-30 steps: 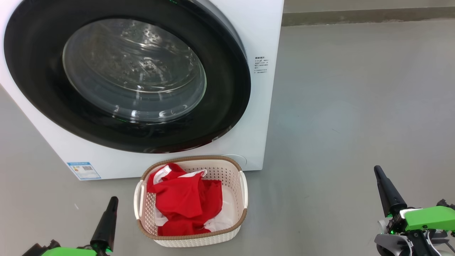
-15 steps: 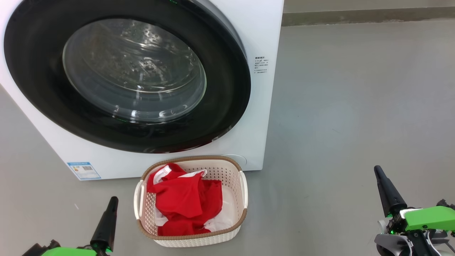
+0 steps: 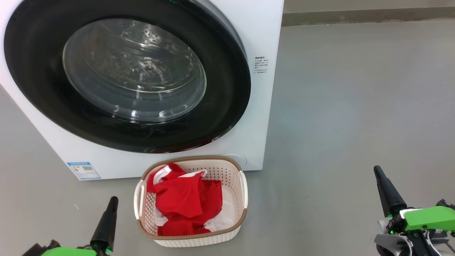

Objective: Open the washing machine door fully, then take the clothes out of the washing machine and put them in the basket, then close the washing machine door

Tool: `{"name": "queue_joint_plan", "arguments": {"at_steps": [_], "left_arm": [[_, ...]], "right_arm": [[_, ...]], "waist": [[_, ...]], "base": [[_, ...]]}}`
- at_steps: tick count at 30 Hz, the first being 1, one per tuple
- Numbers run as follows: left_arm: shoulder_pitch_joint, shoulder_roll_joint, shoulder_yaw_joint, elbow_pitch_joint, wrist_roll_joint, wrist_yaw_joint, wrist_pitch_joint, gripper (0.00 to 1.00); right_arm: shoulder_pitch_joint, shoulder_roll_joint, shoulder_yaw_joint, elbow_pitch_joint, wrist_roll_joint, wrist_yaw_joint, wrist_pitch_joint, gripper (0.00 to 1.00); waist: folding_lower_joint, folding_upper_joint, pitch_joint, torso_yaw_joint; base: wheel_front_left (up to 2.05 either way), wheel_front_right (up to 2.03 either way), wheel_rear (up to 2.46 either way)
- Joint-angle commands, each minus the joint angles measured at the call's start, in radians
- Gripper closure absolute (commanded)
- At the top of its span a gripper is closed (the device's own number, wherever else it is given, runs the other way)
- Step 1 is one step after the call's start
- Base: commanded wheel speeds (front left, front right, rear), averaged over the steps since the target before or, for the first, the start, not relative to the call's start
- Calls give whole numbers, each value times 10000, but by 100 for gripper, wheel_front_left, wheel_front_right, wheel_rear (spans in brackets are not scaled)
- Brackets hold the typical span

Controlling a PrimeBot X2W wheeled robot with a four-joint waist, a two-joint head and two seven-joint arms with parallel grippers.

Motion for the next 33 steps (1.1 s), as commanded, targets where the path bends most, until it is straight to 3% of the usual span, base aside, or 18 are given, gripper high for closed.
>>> {"name": "queue_joint_plan", "arguments": {"at_steps": [1, 33], "left_arm": [[-416, 104, 361, -272, -70, -69, 46, 100], [-416, 104, 360, -272, -71, -69, 46, 100]], "right_arm": [[-427, -69, 143, -289, 11, 6, 33, 100], [-429, -52, 119, -287, -9, 6, 53, 100]], "waist": [[0, 0, 0, 0], [0, 0, 0, 0]], "base": [[0, 0, 0], [0, 0, 0]]}}
